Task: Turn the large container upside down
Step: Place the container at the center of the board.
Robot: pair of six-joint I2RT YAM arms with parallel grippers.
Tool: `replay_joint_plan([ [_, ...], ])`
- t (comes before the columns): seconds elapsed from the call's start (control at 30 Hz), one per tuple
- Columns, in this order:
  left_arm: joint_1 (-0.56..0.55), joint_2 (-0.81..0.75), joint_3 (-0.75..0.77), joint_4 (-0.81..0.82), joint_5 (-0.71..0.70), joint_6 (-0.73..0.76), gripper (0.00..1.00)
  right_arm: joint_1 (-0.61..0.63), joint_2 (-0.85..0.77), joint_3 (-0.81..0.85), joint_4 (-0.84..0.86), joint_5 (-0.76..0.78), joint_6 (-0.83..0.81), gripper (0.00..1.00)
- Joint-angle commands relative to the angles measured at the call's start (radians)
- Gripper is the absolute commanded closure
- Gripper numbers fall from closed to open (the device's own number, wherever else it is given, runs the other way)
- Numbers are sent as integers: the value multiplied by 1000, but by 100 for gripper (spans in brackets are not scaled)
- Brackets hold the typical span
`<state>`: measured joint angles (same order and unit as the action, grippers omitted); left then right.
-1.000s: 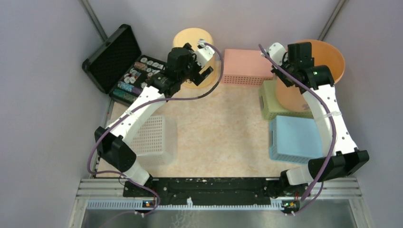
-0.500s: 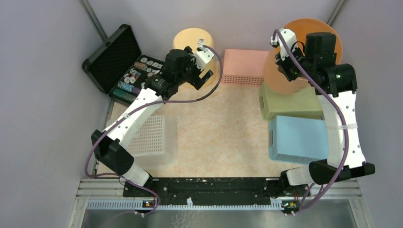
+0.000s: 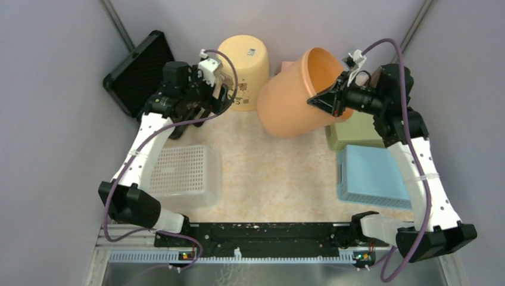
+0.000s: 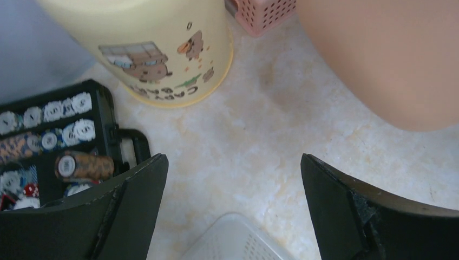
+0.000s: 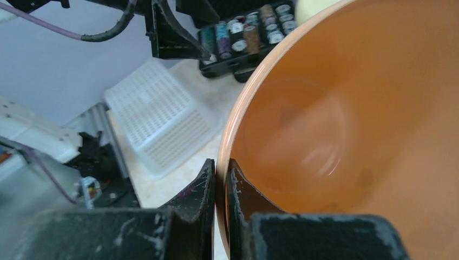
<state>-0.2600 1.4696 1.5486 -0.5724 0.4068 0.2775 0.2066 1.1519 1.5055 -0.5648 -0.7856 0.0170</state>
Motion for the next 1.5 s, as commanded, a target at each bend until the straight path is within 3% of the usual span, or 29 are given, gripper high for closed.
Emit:
replay_joint_plan([
  [0.0, 77, -134, -78, -23, 162, -59, 1, -2, 11, -172, 474, -181, 343, 100],
  [0.27, 195, -214, -213, -52, 162, -92, 1, -3, 83, -412, 832, -188, 607, 100],
  [0.47, 231, -208, -292, -51, 216, -95, 1, -3, 97, -515, 928, -124, 686, 100],
  [0.67, 231, -170, -358, 15, 378, -119, 1, -10, 109, -568, 859, -44, 640, 99],
  [0.87, 231, -69, -366, 42, 551, -149, 1, -12, 103, -575, 721, 4, 463, 70],
  [1.17, 229, 23, -368, 162, 650, -244, 1, -17, 73, -571, 602, 36, 321, 56],
  [1.47, 190, 86, -351, 300, 685, -366, 1, -16, 63, -481, 373, 140, 138, 39],
])
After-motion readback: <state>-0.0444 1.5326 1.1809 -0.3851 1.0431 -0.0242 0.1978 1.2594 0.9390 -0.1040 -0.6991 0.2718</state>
